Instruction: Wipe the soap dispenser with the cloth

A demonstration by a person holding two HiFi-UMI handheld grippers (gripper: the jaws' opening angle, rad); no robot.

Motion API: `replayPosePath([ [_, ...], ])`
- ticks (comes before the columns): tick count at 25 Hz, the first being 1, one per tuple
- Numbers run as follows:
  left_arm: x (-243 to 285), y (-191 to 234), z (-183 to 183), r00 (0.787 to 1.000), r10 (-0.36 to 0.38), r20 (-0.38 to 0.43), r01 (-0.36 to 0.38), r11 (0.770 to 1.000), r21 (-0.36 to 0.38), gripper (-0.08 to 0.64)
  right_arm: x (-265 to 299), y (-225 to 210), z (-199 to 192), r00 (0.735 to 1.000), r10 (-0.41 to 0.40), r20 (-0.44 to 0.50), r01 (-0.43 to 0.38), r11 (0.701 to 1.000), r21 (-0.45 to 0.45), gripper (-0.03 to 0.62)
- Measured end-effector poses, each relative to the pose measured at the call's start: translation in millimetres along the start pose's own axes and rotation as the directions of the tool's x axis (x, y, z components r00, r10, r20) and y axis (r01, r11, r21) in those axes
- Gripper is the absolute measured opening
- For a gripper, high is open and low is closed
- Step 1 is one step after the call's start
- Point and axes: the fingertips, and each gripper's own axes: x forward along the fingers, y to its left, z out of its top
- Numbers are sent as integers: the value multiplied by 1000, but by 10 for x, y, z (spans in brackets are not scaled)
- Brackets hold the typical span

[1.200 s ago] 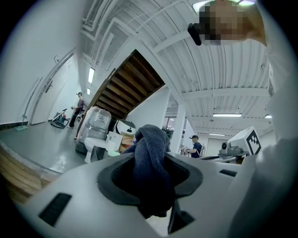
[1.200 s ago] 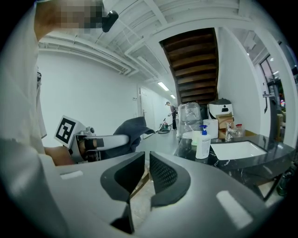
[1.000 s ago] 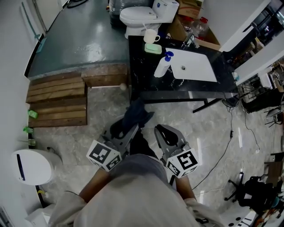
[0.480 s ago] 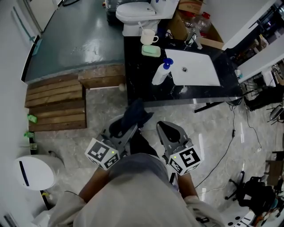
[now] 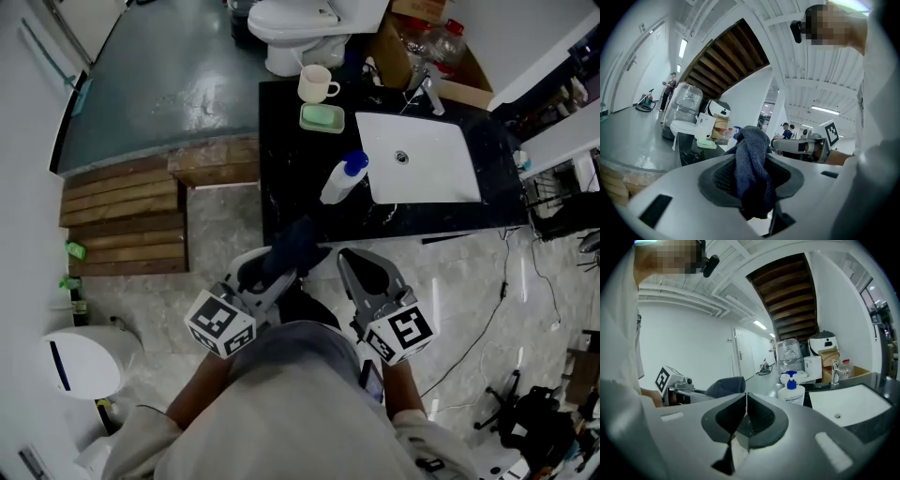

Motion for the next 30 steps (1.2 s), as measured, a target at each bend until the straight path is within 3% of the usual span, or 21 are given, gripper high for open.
replayPosePath([
  [13,680,316,118,998,-14,-63,17,999,41,141,352,-809,162,998,28,59,-30,999,34,10],
  [25,682,577,200,998,56,-35,-55,998,39,141,610,-1132,265,997,0,74,-1,1000,17,53],
  [30,801,646,165,997,-18,-69,21,999,42,141,763,-1205,232,999,1,48,-1,1000,-2,95],
])
